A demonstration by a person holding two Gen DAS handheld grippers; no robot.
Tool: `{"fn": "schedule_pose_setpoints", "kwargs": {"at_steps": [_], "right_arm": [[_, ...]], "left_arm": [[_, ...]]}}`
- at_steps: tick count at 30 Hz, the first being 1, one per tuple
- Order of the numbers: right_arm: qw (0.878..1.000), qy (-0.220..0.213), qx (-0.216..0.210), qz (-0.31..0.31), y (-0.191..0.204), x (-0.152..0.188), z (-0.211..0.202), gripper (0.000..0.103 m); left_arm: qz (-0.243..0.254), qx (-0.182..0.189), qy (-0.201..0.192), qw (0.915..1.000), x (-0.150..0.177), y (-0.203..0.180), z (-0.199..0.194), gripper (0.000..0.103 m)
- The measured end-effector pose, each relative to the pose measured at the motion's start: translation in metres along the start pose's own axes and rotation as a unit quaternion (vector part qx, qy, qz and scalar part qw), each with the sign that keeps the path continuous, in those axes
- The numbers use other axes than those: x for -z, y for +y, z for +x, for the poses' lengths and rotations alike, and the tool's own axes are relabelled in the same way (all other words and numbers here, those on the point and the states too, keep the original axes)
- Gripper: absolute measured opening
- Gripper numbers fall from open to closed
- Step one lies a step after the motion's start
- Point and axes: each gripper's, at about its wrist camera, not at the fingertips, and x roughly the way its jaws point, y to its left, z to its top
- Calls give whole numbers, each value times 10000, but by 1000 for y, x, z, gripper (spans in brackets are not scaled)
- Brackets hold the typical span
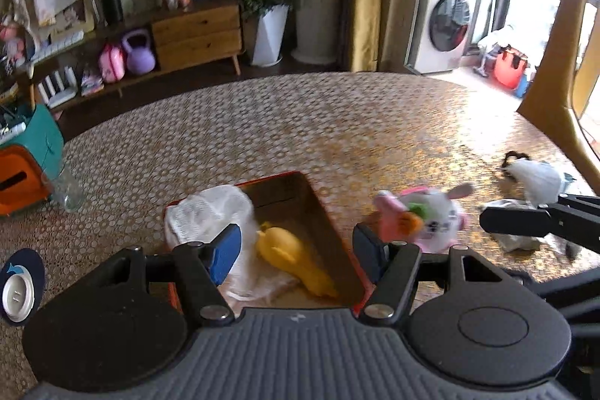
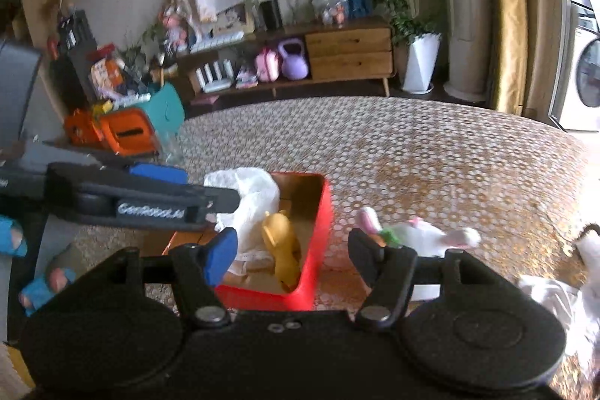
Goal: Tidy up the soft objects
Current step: 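Open both tools to release the cloth and duck into the box, then grasp the white cloth with the left tool while the right tool grasps the tea bag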
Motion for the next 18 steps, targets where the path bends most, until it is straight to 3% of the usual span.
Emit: {"fn": "schedule_pose_setpoints", "kwargs": {"at_steps": [11,15,18], "right_arm": [[9971,-550,218,472,-45,24,-67,75],[9944,-706,343,704,-65,37,-90,81],[9918,-814,474,867,-80,48,-103,84]], "left_arm": [[88,353,-196,9991,9,-62,-36,68],[106,483,-366,9981,14,-85,-44,81],[195,590,-442,9971,18,-106,-45,82]]}}
